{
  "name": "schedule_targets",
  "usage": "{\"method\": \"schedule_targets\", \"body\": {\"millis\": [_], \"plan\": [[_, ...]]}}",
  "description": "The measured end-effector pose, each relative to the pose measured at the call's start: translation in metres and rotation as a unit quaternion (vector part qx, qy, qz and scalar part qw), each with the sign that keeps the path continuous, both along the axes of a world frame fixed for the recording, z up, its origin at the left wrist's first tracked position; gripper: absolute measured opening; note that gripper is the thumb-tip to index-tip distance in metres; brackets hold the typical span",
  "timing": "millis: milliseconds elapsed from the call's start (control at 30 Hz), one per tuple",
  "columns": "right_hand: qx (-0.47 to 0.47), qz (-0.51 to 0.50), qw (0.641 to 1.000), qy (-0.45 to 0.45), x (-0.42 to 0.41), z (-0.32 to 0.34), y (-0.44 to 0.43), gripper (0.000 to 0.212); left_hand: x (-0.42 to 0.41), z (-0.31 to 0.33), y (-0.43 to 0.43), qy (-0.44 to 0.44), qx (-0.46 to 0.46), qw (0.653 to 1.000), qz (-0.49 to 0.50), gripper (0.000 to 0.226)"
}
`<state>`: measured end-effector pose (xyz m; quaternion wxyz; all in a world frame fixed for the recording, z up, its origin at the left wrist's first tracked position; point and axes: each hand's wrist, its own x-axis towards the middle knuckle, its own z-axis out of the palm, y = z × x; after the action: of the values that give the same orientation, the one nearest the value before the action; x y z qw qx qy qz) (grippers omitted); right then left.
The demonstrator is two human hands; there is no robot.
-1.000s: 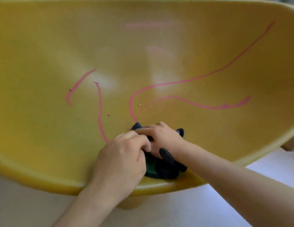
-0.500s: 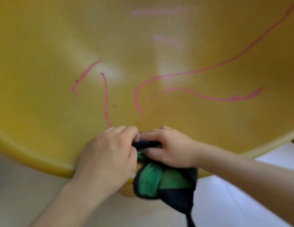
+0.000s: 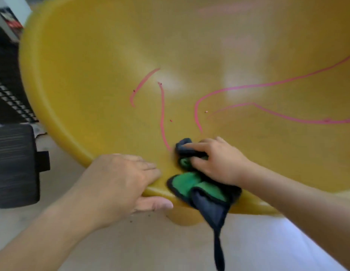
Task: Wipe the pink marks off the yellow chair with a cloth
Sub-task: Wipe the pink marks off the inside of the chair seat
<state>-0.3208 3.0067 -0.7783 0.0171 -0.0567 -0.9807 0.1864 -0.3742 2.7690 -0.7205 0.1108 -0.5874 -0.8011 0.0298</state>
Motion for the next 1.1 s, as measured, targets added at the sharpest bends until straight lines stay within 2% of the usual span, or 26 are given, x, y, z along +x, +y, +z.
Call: {"method": "schedule_targets", "body": {"millis": [67, 133, 167, 233, 300, 333, 400, 433, 467, 500, 533, 600, 633, 700, 767, 833, 900, 933, 1000, 1033, 1100], "plan": [[0.104, -0.144, 0.982, -0.064, 0.018, -0.002, 0.078, 0.045, 0.004, -0.002, -0.001, 0.001, 0.003, 1.000, -0.002, 0.073], [0.092, -0.290, 0.950, -0.065, 0.029, 0.005, 0.121, 0.044, 0.003, -0.003, -0.001, 0.007, 0.006, 1.000, 0.001, 0.073], [0.074, -0.317, 0.944, -0.053, 0.028, 0.008, 0.116, 0.042, 0.003, -0.003, 0.000, 0.014, 0.007, 1.000, 0.005, 0.072], [0.053, -0.254, 0.965, -0.040, 0.007, 0.002, 0.058, 0.038, 0.006, -0.003, 0.002, 0.018, 0.012, 1.000, 0.018, 0.070], [-0.015, -0.098, 0.995, 0.004, -0.017, 0.002, -0.029, 0.036, 0.010, -0.006, 0.003, 0.004, 0.032, 0.998, 0.052, 0.067], [-0.053, -0.025, 0.998, 0.020, -0.023, 0.006, -0.061, 0.036, 0.010, -0.006, 0.004, -0.009, 0.054, 0.996, 0.073, 0.067], [-0.098, 0.095, 0.990, 0.020, -0.026, 0.012, -0.055, 0.040, 0.011, -0.007, 0.005, -0.032, 0.064, 0.991, 0.114, 0.068], [-0.080, 0.114, 0.990, 0.006, -0.022, 0.010, -0.020, 0.042, 0.012, -0.008, 0.005, -0.036, 0.059, 0.991, 0.117, 0.066], [-0.041, 0.099, 0.994, -0.023, -0.014, 0.006, 0.021, 0.044, 0.014, -0.008, 0.005, -0.038, 0.057, 0.991, 0.113, 0.062], [0.003, 0.043, 0.998, -0.049, -0.002, 0.004, 0.066, 0.044, 0.015, -0.005, 0.006, -0.042, 0.056, 0.991, 0.110, 0.057], [0.041, -0.057, 0.995, -0.066, 0.013, 0.005, 0.112, 0.043, 0.016, -0.002, 0.007, -0.049, 0.055, 0.992, 0.107, 0.052], [0.071, -0.238, 0.967, -0.057, 0.031, 0.011, 0.163, 0.042, 0.014, -0.001, 0.008, -0.053, 0.043, 0.992, 0.102, 0.047], [0.073, -0.264, 0.961, -0.043, 0.029, 0.009, 0.161, 0.044, 0.013, 0.000, 0.008, -0.048, 0.031, 0.993, 0.106, 0.045], [0.096, -0.202, 0.974, -0.016, 0.008, -0.002, 0.099, 0.044, 0.007, 0.001, 0.012, -0.023, 0.011, 0.993, 0.114, 0.043], [0.022, -0.071, 0.997, 0.011, -0.018, -0.001, -0.003, 0.034, 0.002, 0.005, 0.014, 0.001, -0.012, 0.991, 0.133, 0.040], [-0.038, 0.058, 0.997, 0.015, -0.022, 0.021, -0.079, 0.032, 0.002, 0.011, 0.013, 0.000, -0.020, 0.987, 0.159, 0.038], [-0.011, 0.078, 0.997, 0.001, -0.024, 0.030, -0.050, 0.040, 0.000, 0.020, 0.007, 0.003, -0.022, 0.986, 0.166, 0.040], [0.016, 0.044, 0.998, -0.034, -0.019, 0.024, -0.016, 0.042, -0.002, 0.024, 0.001, 0.006, -0.023, 0.986, 0.165, 0.042], [0.057, -0.115, 0.986, -0.104, 0.003, 0.014, 0.060, 0.038, -0.010, 0.030, -0.013, 0.039, -0.011, 0.985, 0.168, 0.045], [0.050, -0.192, 0.975, -0.096, 0.015, 0.010, 0.089, 0.035, -0.015, 0.031, -0.018, 0.062, 0.001, 0.983, 0.176, 0.045], [0.018, -0.256, 0.966, -0.029, 0.030, 0.010, 0.095, 0.030, -0.022, 0.027, -0.025, 0.089, 0.031, 0.978, 0.183, 0.044]]}}
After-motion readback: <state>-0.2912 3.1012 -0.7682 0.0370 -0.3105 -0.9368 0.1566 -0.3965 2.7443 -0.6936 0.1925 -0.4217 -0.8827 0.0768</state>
